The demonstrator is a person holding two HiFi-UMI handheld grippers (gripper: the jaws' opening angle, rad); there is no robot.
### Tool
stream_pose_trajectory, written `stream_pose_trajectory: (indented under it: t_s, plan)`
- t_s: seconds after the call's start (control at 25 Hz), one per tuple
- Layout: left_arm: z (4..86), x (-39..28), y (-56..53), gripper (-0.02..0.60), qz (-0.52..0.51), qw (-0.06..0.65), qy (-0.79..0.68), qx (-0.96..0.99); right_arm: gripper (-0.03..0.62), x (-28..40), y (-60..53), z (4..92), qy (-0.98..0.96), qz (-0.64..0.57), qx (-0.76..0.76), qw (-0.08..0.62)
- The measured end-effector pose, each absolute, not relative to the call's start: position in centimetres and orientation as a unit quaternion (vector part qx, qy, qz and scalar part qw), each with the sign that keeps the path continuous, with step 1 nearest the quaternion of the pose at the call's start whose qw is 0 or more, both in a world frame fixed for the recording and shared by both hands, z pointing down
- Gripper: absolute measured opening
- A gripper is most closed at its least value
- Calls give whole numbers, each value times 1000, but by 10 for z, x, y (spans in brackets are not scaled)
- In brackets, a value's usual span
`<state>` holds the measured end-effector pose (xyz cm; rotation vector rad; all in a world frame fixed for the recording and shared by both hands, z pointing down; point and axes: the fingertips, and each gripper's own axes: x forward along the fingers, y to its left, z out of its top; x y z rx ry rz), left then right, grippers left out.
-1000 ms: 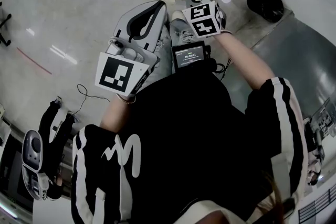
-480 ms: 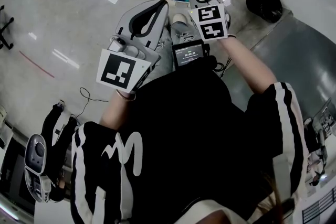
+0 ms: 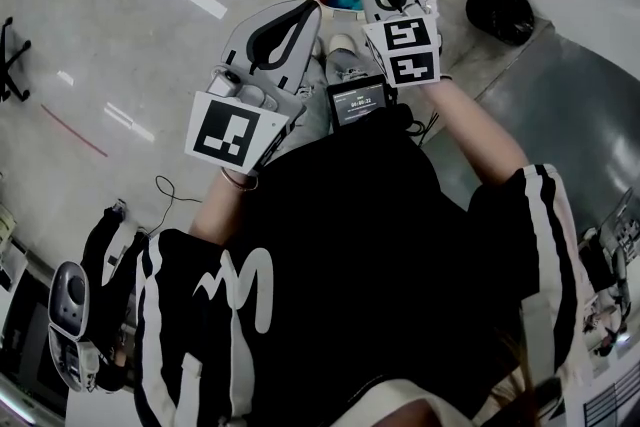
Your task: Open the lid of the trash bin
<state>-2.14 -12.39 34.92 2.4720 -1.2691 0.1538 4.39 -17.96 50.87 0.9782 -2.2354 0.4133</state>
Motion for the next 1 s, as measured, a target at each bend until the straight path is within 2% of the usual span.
stream_pose_trajectory:
  t_s: [1.0]
  plan:
    - [311,-10,-125,8,57,128,-448,883,3,79,-189,418,-861,136,428,238]
